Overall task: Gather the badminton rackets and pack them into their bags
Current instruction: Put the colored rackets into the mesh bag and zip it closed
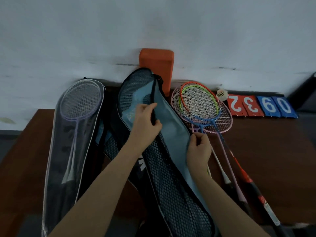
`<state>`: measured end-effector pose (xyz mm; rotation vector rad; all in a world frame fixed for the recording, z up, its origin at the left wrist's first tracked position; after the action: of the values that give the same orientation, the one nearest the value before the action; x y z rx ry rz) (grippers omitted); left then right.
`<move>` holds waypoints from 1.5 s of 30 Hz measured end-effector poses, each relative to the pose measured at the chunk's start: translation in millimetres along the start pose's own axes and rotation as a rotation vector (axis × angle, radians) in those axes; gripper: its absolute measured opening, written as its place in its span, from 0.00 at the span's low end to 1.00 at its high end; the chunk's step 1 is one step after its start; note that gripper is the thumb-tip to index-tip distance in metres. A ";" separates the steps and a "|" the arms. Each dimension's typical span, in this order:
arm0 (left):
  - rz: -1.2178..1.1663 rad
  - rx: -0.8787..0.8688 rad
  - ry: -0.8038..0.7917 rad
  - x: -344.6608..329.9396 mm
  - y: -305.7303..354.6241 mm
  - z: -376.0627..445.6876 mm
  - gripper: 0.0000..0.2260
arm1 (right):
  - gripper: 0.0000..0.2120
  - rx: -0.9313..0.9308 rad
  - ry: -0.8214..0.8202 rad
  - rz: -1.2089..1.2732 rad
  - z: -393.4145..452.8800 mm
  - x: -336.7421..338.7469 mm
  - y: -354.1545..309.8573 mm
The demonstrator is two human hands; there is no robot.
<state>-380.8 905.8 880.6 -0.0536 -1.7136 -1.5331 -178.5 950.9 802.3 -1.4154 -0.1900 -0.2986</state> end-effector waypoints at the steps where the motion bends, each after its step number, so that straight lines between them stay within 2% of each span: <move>1: 0.012 0.003 -0.053 -12.5 -3.4 -0.9 0.25 | 0.04 -0.026 0.000 -0.010 -2.3 -4.4 7.4; 5: 0.037 -0.013 -0.173 -43.8 -29.4 -19.8 0.28 | 0.03 -0.088 0.003 -0.096 -10.6 -4.8 37.1; 10: 0.026 -0.181 -0.134 -46.2 -28.4 -37.9 0.26 | 0.05 -0.199 0.059 -0.187 -12.7 30.8 73.5; 17: -0.018 -0.060 -0.188 -94.3 -24.2 -53.7 0.20 | 0.07 -0.084 -0.128 -0.297 2.6 55.4 89.3; 23: 0.001 -0.053 -0.167 -131.1 -7.1 -49.5 0.21 | 0.16 -0.036 -0.193 -0.736 53.5 100.7 120.3; 26: 0.017 -0.017 -0.122 -145.5 -11.2 -49.2 0.20 | 0.17 -0.051 -0.297 -0.889 71.0 109.3 144.6; 29: 0.029 0.056 -0.088 -155.5 -18.0 -50.1 0.20 | 0.11 0.032 -0.373 -0.844 81.4 109.0 151.3; 33: 0.007 0.156 -0.073 -157.3 -24.8 -55.2 0.20 | 0.10 0.255 -0.326 -0.838 79.5 110.7 131.8; 37: 0.024 0.174 -0.032 -145.5 -30.1 -56.7 0.20 | 0.08 0.248 -0.360 -0.683 72.1 103.8 117.3; 42: 0.189 0.138 0.035 -114.1 -37.6 -57.9 0.17 | 0.07 0.192 -0.445 -0.577 51.6 73.6 107.2; 45: 0.187 0.143 0.010 -101.2 -46.8 -63.1 0.17 | 0.07 0.174 -0.446 -0.531 40.2 52.9 106.2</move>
<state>-304.6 887.7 779.1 -0.1280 -1.7539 -1.2702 -92.9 999.3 724.6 -1.2240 -0.9443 -0.3856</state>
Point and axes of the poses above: each hand's wrist, its own z-axis towards the middle knuckle, its own x-axis out of the back of the hand, y = z × x, the point moved 8 cm from there along z, towards the middle knuckle, and after that the axes turned 9 degrees about x, right-handed, at the moved point
